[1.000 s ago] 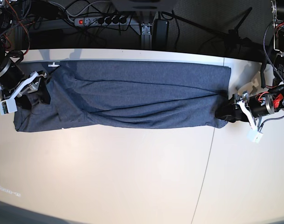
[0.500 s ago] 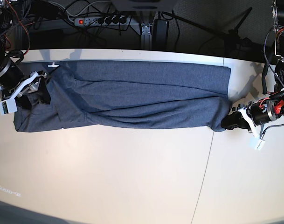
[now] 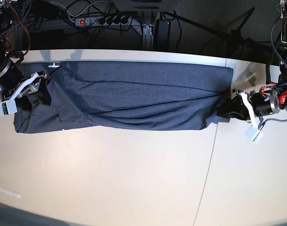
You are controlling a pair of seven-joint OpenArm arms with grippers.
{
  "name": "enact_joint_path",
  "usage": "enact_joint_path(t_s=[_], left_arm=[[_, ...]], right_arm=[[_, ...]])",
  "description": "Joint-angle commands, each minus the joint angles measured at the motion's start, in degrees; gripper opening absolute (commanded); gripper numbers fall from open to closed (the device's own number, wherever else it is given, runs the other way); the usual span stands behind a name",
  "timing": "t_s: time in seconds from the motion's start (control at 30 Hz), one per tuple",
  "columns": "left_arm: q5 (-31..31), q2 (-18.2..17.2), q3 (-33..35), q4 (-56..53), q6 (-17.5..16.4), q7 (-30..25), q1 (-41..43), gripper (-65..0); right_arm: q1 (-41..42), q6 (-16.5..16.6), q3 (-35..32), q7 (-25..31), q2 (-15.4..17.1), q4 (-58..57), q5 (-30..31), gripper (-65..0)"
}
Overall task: Fold the T-shirt properly
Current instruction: 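Lower the left gripper and grasp the hem end of the strip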
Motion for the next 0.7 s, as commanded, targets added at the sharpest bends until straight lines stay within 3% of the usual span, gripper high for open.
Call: enact_joint_path(t_s=[0.0, 0.43, 0.67], left_arm=[[-1.1, -1.2, -0.5, 2.3, -1.7, -0.8, 0.0, -65.0], [0.6, -1.2, -0.5, 5.7, -1.7, 0.2, 5.8, -65.0], [5.4, -1.7, -0.4, 5.7, -1.7, 1.3, 8.3, -65.0]], right_arm=[[0.3, 1.2, 0.7, 1.2, 1.1, 0.8, 0.7, -22.8], [0.3, 1.2, 0.7, 1.2, 1.1, 0.8, 0.7, -22.8], [0.3, 1.2, 0.7, 1.1, 1.1, 0.8, 0.7, -22.8]])
